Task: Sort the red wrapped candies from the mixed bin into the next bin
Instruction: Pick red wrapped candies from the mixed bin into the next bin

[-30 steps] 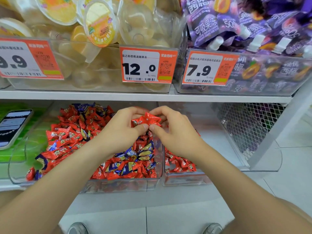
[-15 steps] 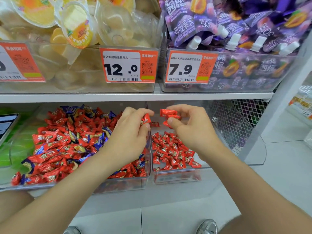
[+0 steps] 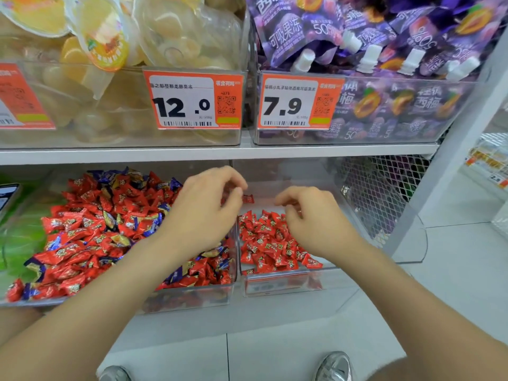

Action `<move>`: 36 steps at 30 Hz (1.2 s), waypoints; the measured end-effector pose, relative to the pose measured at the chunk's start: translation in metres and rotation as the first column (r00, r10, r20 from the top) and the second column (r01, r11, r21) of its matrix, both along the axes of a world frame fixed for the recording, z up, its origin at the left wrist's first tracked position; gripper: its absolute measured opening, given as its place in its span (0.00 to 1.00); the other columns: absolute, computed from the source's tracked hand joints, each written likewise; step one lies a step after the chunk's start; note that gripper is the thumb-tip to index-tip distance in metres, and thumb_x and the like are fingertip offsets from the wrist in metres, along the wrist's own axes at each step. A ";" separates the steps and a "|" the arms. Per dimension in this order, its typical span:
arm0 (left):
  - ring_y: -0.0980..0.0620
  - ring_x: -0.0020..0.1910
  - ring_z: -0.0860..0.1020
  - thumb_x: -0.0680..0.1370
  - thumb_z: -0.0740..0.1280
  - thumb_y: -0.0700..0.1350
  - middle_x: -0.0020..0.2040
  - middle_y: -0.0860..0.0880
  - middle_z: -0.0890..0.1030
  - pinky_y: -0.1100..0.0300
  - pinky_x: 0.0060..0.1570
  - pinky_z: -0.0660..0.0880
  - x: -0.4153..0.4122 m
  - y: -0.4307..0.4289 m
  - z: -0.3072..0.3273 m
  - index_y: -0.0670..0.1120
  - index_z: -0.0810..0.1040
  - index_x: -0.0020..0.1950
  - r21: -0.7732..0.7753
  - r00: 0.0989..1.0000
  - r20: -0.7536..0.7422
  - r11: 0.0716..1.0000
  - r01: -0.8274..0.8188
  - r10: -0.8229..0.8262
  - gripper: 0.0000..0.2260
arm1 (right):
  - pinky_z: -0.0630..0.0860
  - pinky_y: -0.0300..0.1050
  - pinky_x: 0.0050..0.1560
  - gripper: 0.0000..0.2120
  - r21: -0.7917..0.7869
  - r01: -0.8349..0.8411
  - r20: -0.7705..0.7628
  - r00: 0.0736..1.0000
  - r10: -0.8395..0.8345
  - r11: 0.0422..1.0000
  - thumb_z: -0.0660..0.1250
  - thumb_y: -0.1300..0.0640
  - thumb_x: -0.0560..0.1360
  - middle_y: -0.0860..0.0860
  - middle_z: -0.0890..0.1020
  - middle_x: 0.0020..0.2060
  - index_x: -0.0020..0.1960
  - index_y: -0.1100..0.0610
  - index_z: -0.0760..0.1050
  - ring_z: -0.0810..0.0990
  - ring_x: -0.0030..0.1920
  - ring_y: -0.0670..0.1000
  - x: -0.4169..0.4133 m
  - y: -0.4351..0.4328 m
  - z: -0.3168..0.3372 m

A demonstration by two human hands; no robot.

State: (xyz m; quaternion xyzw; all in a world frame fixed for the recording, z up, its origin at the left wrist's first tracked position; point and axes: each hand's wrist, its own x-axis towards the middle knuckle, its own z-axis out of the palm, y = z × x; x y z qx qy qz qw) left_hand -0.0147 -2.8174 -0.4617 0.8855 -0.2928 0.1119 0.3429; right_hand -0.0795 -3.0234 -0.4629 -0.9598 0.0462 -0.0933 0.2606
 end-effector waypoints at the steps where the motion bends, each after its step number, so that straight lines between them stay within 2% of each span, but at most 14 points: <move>1: 0.59 0.45 0.80 0.82 0.66 0.45 0.44 0.58 0.82 0.57 0.50 0.78 0.002 0.010 0.002 0.56 0.81 0.53 0.051 1.000 -0.030 0.999 0.002 0.000 0.06 | 0.72 0.31 0.46 0.18 0.031 -0.024 0.041 0.999 0.023 0.999 0.61 0.66 0.79 0.46 0.86 0.46 0.56 0.50 0.85 0.80 0.40 0.40 -0.002 0.006 0.002; 4: 0.62 0.42 0.81 0.79 0.71 0.48 0.43 0.59 0.83 0.55 0.49 0.81 0.009 0.037 -0.001 0.57 0.82 0.50 0.359 0.979 -0.188 0.923 0.140 -0.076 0.04 | 0.71 0.32 0.33 0.17 0.090 -0.098 0.084 0.992 0.090 0.991 0.61 0.67 0.75 0.40 0.79 0.28 0.45 0.50 0.84 0.78 0.30 0.43 -0.011 0.027 0.009; 8: 0.58 0.47 0.78 0.69 0.76 0.66 0.47 0.57 0.82 0.55 0.50 0.78 0.000 0.038 -0.015 0.58 0.82 0.54 0.536 0.942 -0.303 0.792 0.294 -0.145 0.19 | 0.74 0.39 0.36 0.15 0.044 -0.168 0.087 0.983 0.163 0.985 0.61 0.66 0.74 0.30 0.76 0.27 0.42 0.51 0.83 0.77 0.31 0.40 -0.010 0.049 0.012; 10: 0.56 0.47 0.77 0.69 0.75 0.63 0.46 0.58 0.79 0.55 0.45 0.76 -0.002 0.031 -0.025 0.60 0.80 0.48 0.600 0.966 -0.190 0.758 0.257 -0.177 0.13 | 0.76 0.43 0.39 0.14 0.014 -0.174 0.091 0.981 0.172 0.985 0.62 0.65 0.74 0.29 0.76 0.27 0.42 0.50 0.83 0.75 0.29 0.42 -0.006 0.055 0.010; 12: 0.55 0.50 0.80 0.74 0.70 0.54 0.49 0.59 0.81 0.55 0.45 0.78 0.006 0.031 -0.031 0.59 0.83 0.50 0.610 0.984 -0.087 0.773 0.174 -0.153 0.07 | 0.77 0.45 0.40 0.13 -0.008 -0.153 0.100 0.983 0.153 0.988 0.62 0.63 0.74 0.34 0.76 0.25 0.43 0.49 0.83 0.73 0.28 0.42 -0.001 0.058 0.008; 16: 0.49 0.60 0.78 0.80 0.70 0.52 0.58 0.57 0.81 0.50 0.57 0.76 0.030 0.049 -0.030 0.59 0.84 0.57 0.623 0.995 0.082 0.782 -0.014 -0.048 0.07 | 0.74 0.41 0.35 0.14 -0.023 -0.136 0.108 0.985 0.138 0.990 0.62 0.63 0.76 0.38 0.73 0.25 0.44 0.50 0.84 0.75 0.28 0.42 0.006 0.064 0.009; 18: 0.45 0.65 0.74 0.79 0.73 0.56 0.66 0.53 0.77 0.46 0.62 0.71 0.035 0.054 -0.029 0.58 0.82 0.64 0.670 0.978 0.209 0.732 -0.123 -0.027 0.14 | 0.74 0.40 0.36 0.14 -0.032 -0.157 0.104 0.982 0.160 0.987 0.62 0.63 0.77 0.38 0.74 0.28 0.45 0.50 0.84 0.75 0.29 0.40 0.007 0.067 0.010; 20: 0.47 0.62 0.73 0.76 0.75 0.57 0.62 0.53 0.76 0.48 0.60 0.73 0.031 0.054 -0.024 0.56 0.82 0.60 0.610 0.975 0.210 0.789 -0.068 -0.078 0.14 | 0.76 0.42 0.38 0.13 -0.051 -0.170 0.098 0.980 0.175 0.984 0.63 0.62 0.77 0.38 0.75 0.32 0.47 0.50 0.84 0.75 0.32 0.40 0.008 0.069 0.008; 22: 0.57 0.53 0.75 0.74 0.76 0.61 0.52 0.58 0.78 0.54 0.53 0.77 0.021 0.053 -0.017 0.57 0.83 0.50 0.504 0.985 -0.005 0.851 0.150 -0.171 0.11 | 0.76 0.44 0.41 0.12 -0.071 -0.173 0.095 0.979 0.179 0.982 0.63 0.62 0.77 0.39 0.74 0.34 0.47 0.49 0.83 0.75 0.35 0.41 0.008 0.070 0.007; 23: 0.61 0.49 0.75 0.73 0.77 0.63 0.50 0.59 0.79 0.58 0.50 0.77 0.017 0.053 -0.015 0.57 0.84 0.50 0.496 0.967 -0.165 0.831 0.253 -0.196 0.13 | 0.76 0.44 0.41 0.12 -0.075 -0.172 0.097 0.979 0.179 0.982 0.63 0.61 0.77 0.39 0.74 0.35 0.47 0.49 0.83 0.75 0.35 0.41 0.009 0.070 0.006; 25: 0.61 0.50 0.75 0.72 0.77 0.64 0.56 0.57 0.82 0.60 0.52 0.76 0.013 0.051 -0.018 0.55 0.83 0.61 0.566 0.901 -0.379 0.717 0.406 -0.211 0.22 | 0.76 0.43 0.42 0.12 -0.078 -0.173 0.111 0.977 0.181 0.982 0.63 0.61 0.77 0.38 0.74 0.35 0.47 0.48 0.83 0.74 0.35 0.40 0.009 0.070 0.005; 28: 0.49 0.57 0.79 0.70 0.76 0.66 0.58 0.48 0.83 0.49 0.57 0.79 0.015 0.047 -0.032 0.49 0.81 0.64 0.676 0.920 -0.346 0.632 0.380 -0.183 0.30 | 0.76 0.44 0.42 0.11 -0.081 -0.175 0.118 0.976 0.184 0.981 0.64 0.61 0.76 0.38 0.74 0.35 0.48 0.49 0.83 0.73 0.35 0.40 0.008 0.069 0.002; 31: 0.50 0.50 0.81 0.66 0.75 0.69 0.49 0.52 0.84 0.50 0.49 0.82 0.014 0.038 -0.036 0.53 0.82 0.59 0.732 0.954 -0.235 0.612 0.299 -0.186 0.29 | 0.77 0.46 0.42 0.12 -0.083 -0.170 0.108 0.978 0.179 0.982 0.63 0.61 0.76 0.40 0.75 0.35 0.48 0.48 0.82 0.74 0.36 0.44 0.007 0.070 0.001; 36: 0.53 0.43 0.77 0.73 0.72 0.64 0.38 0.56 0.78 0.56 0.47 0.66 0.009 0.032 -0.036 0.56 0.82 0.56 0.771 0.951 -0.155 0.569 0.286 -0.268 0.17 | 0.77 0.47 0.42 0.12 -0.087 -0.173 0.103 0.978 0.181 0.981 0.63 0.61 0.76 0.40 0.74 0.34 0.49 0.48 0.82 0.74 0.36 0.43 0.007 0.067 0.000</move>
